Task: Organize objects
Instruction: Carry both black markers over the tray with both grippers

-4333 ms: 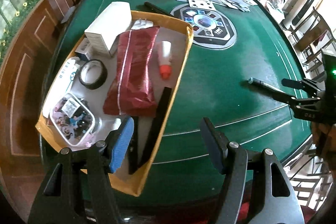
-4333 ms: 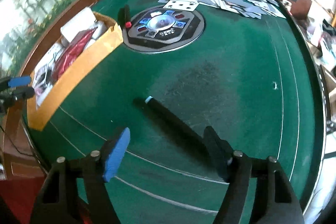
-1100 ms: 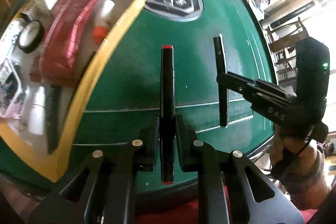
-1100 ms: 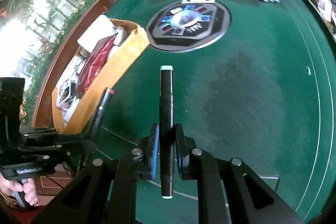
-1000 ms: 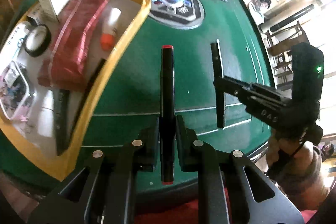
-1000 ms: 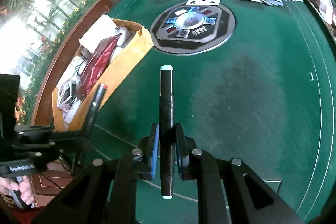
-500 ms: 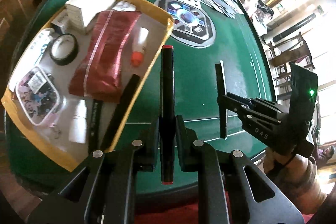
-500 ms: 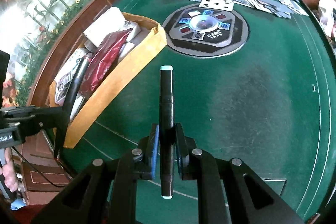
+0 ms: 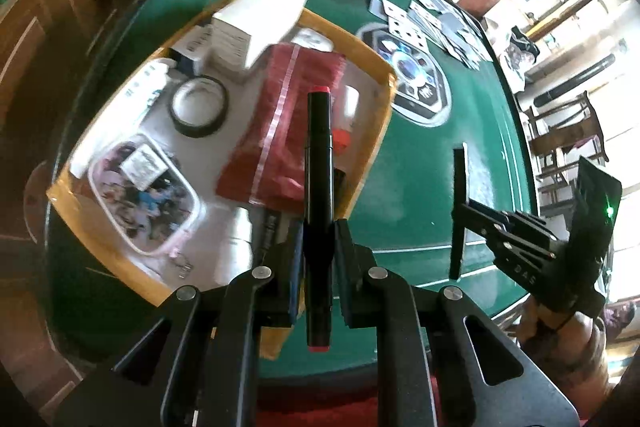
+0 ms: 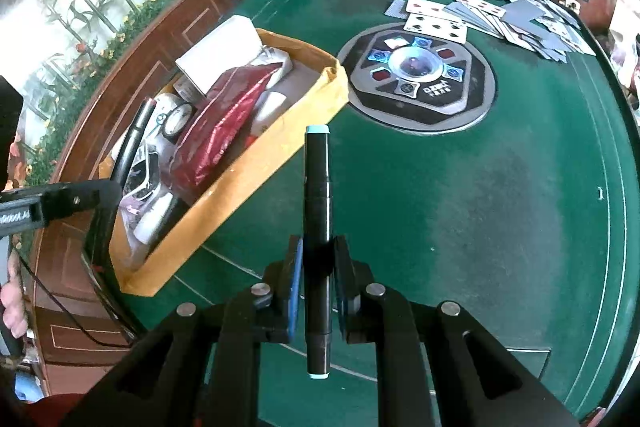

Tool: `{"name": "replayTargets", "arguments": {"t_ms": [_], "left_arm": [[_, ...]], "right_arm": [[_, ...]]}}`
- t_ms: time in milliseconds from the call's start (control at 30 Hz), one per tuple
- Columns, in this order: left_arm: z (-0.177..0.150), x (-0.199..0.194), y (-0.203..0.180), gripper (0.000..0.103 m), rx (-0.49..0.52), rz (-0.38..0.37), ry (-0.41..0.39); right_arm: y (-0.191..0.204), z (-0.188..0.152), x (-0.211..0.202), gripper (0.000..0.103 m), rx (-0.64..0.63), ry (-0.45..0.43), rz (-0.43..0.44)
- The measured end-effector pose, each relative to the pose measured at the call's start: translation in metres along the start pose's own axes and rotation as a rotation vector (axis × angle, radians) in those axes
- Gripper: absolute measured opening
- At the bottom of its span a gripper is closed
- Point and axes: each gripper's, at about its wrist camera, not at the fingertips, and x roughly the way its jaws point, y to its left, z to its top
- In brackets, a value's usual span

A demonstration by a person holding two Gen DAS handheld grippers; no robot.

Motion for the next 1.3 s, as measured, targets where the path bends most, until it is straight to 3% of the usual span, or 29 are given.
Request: {"name": "replayTargets", "arguments": {"t_ms": [667, 1100, 1300], "left_arm": [[0.042, -0.003, 0.064, 0.014, -0.006, 0.032, 0.005], [0.064, 0.062, 0.062, 0.014, 0.091, 0.026, 0.151], [0.072, 0.078, 0.064, 0.014, 0.112, 0.029, 0.177]], "right_arm": [[0.022, 0.005, 0.012, 0.013, 0.133, -0.031, 0.024], [0.05, 0.016, 0.01, 0.013, 0.138, -0.054, 0.01], [0.054, 0.034, 0.008, 0.013, 0.199, -0.084, 0.025]]}}
